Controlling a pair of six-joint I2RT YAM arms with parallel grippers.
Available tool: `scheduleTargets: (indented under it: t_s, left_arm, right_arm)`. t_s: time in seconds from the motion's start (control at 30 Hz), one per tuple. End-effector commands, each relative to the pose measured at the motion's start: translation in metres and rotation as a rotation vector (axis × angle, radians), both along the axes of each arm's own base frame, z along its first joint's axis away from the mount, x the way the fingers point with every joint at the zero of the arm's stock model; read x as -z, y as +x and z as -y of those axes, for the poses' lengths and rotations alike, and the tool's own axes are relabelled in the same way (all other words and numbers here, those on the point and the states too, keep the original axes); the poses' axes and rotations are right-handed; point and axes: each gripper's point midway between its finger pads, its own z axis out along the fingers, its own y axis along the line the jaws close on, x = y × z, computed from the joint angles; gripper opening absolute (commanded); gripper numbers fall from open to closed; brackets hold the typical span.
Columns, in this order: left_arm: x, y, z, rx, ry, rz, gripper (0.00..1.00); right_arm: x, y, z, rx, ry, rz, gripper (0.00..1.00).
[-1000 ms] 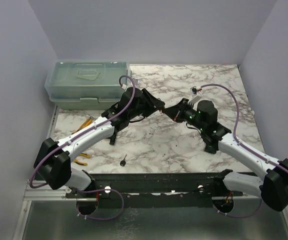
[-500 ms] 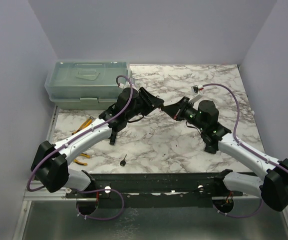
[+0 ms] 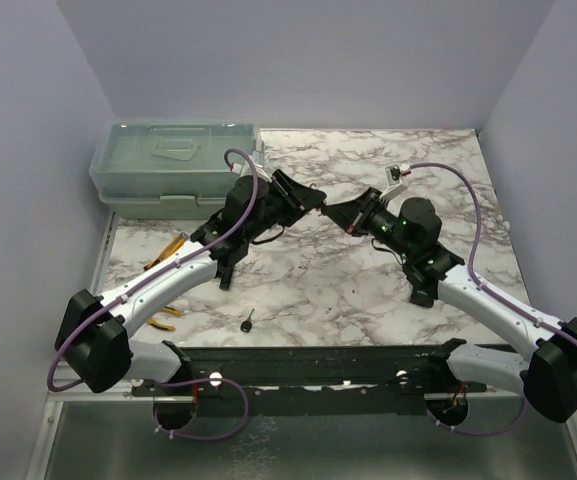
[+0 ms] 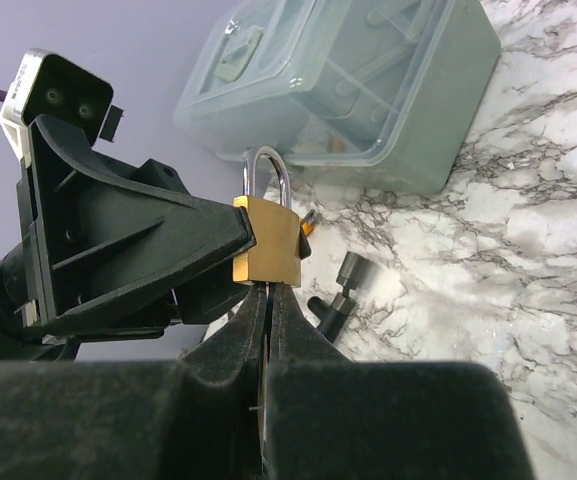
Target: Unlock with the key
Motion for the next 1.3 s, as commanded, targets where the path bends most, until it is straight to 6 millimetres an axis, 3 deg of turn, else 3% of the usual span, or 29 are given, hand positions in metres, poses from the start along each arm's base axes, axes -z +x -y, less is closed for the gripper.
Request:
scheduleTargets:
  t_s: [0.0,1.27]
  left_arm:
    - [-0.042,-0.031,0.017,0.146,-0.117,0.088,0.00]
    - [-0.100,-0.065,0.006,0.242,-0.256,0.332,0.00]
  right_arm:
    - [-0.029,0.006,-0.006,0.005,0.067,0.056,0.00]
    - [-0.070,0.001,-0.017,-0.091,0.250,0.109,0.00]
